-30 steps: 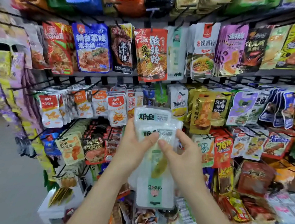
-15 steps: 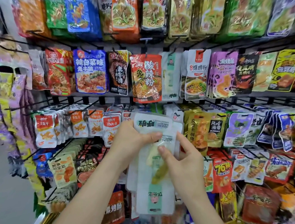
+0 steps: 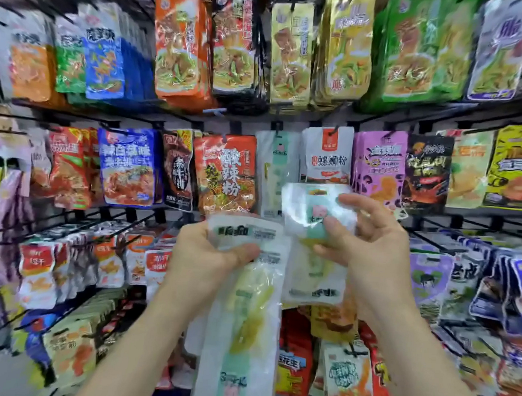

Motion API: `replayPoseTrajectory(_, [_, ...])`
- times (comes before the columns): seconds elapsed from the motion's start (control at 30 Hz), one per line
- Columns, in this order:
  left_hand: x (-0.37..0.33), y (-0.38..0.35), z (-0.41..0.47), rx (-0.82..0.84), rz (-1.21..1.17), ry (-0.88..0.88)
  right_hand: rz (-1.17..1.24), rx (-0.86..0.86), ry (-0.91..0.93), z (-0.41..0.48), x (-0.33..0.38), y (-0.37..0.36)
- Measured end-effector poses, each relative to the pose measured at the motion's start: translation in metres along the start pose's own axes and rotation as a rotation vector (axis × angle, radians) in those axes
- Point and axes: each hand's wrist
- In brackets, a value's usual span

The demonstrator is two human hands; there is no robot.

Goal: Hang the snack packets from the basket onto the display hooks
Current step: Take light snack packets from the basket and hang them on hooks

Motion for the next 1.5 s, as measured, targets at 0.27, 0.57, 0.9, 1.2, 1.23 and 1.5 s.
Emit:
replayPoseTrajectory(0.27, [-0.013,-0.013,0.041,0.163,0.030,-0.077,-0.022,0.203,0.019,0.054,0.008,-0.006])
replayPoseTrajectory(0.57, [-0.022,-0.018,0.077,0.303,0.399,-0.076,0.039,0.292,-0.086,0.110,0.018,-0.033])
replayPoseTrajectory(0.9, [-0.031,-0.017,0.109,0.281,0.625,-0.106,-0.068,0.230,-0.036,0.140,0.014,-0.066])
replayPoseTrajectory(1.2, [-0.030,-0.014,0.132,0.279,0.712,-0.126,-0.145,0.119,-0.004,0.148,0.007,-0.074])
replayPoseTrajectory(1.23, [-0.031,-0.015,0.133,0.279,0.718,-0.128,-0.151,0.110,-0.001,0.149,0.006,-0.074])
replayPoseTrajectory(1.5, [-0.026,-0.022,0.139,0.310,0.725,-0.092,-0.303,0.208,0.009,0.150,0.000,-0.066])
Point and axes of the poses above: each hand's wrist, its own z-axis towards the middle knuckle, its own y-axis out of the back of the hand, x = y × z, and after that the axes turned 6 degrees about -z, right-handed
